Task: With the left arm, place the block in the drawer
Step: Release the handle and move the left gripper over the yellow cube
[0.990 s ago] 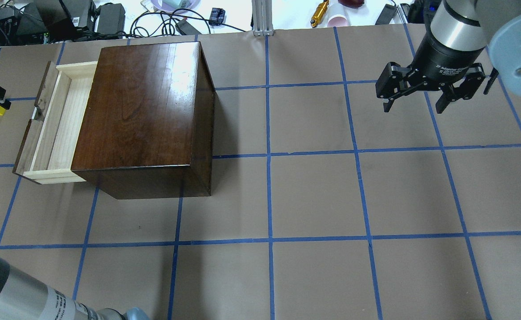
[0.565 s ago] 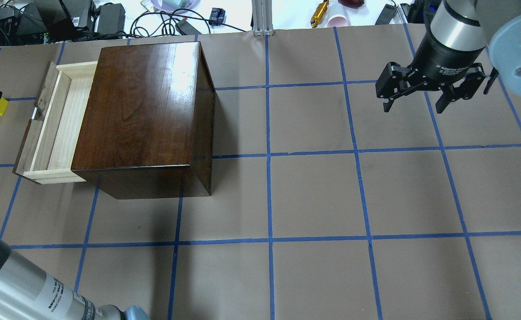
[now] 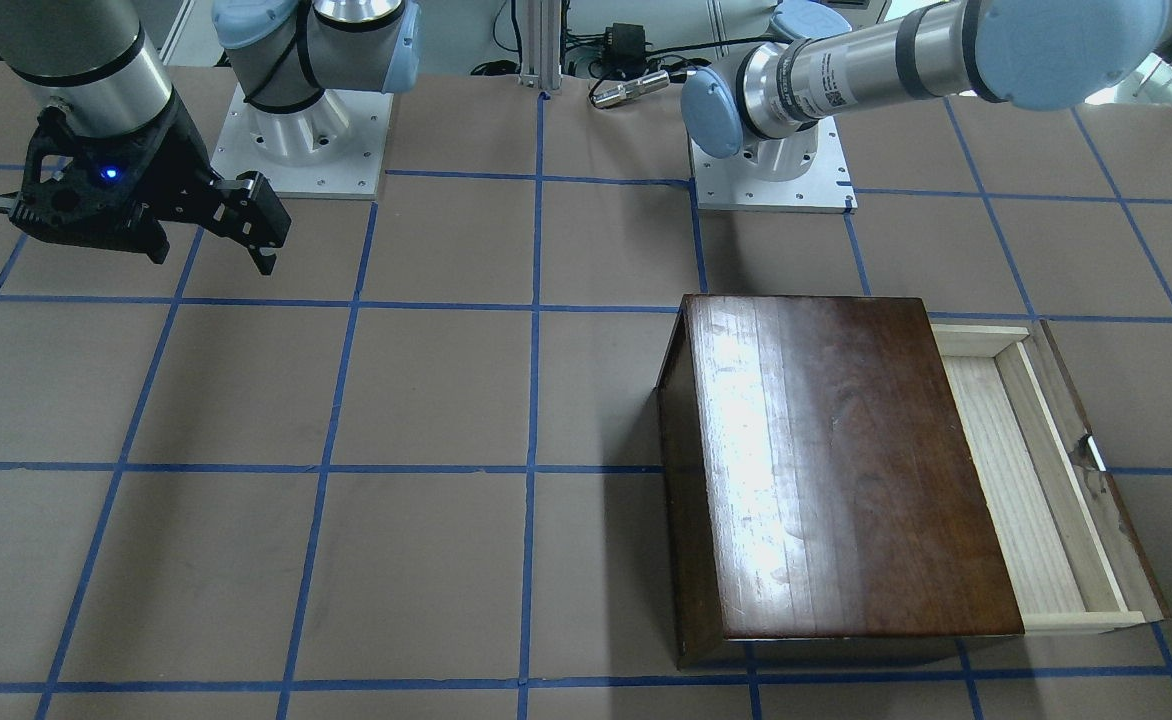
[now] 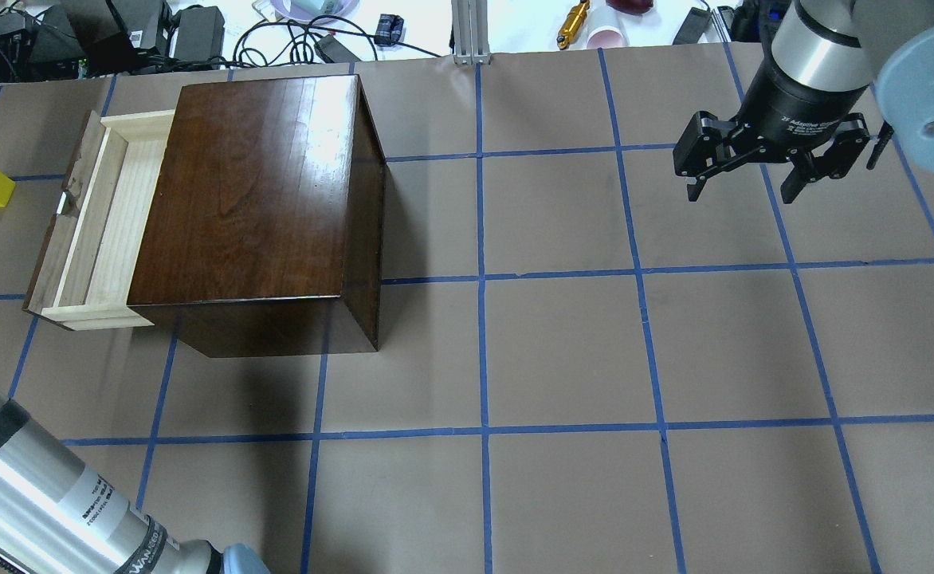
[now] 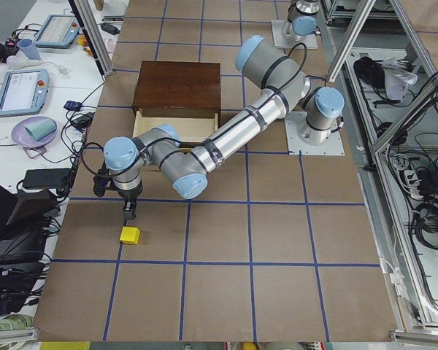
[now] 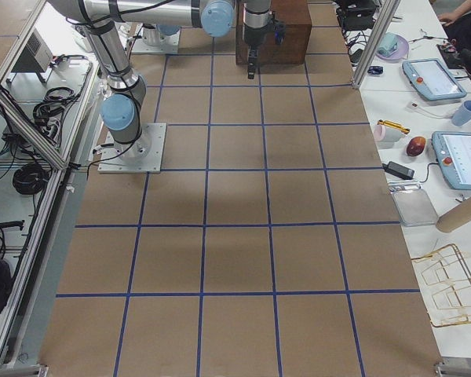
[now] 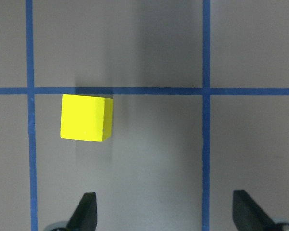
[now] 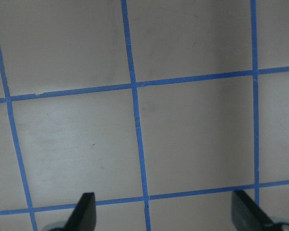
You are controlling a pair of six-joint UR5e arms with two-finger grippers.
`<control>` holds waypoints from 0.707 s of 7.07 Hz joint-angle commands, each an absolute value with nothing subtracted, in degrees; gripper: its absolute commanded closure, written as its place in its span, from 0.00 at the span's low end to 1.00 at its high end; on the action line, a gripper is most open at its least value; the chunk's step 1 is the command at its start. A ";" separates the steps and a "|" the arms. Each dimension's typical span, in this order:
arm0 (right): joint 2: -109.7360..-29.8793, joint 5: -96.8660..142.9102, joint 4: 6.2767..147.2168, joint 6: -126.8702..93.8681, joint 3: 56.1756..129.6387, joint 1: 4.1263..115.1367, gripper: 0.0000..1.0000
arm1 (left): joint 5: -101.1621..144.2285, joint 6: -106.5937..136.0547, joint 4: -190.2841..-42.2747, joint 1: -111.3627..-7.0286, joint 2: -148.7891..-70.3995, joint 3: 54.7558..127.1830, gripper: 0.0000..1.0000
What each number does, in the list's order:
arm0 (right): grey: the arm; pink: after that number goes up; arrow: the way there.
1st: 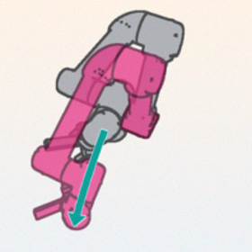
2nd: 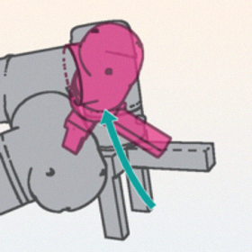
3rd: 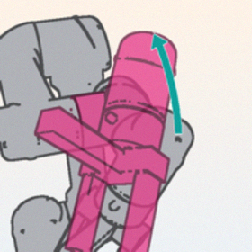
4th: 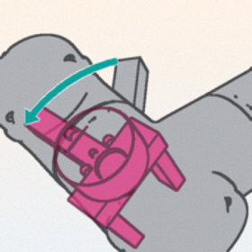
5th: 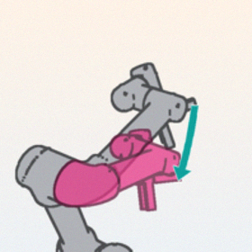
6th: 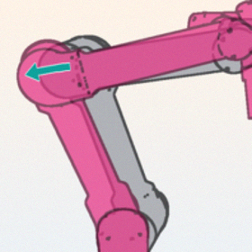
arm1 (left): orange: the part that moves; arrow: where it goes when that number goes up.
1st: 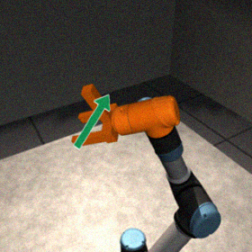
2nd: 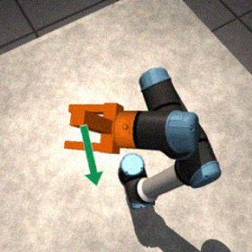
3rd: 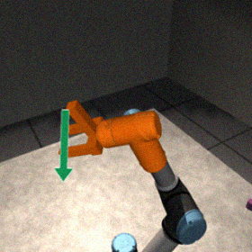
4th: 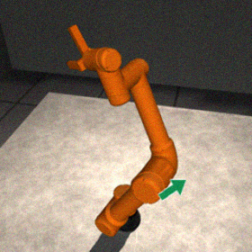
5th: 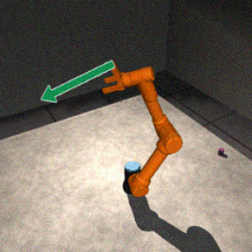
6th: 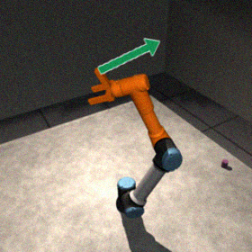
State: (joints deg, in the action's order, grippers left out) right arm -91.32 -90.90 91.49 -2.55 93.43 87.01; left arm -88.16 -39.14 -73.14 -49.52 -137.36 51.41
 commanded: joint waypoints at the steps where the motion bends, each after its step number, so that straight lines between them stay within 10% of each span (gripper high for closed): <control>1: -91.32 -90.97 91.49 -2.55 93.43 87.01 0.00 | -87.72 -40.77 -73.21 -48.26 -141.84 47.12 0.00; 5: -91.32 -90.88 91.49 -2.55 93.43 87.01 0.00 | -86.49 -49.53 -72.52 -48.08 -148.26 41.50 0.00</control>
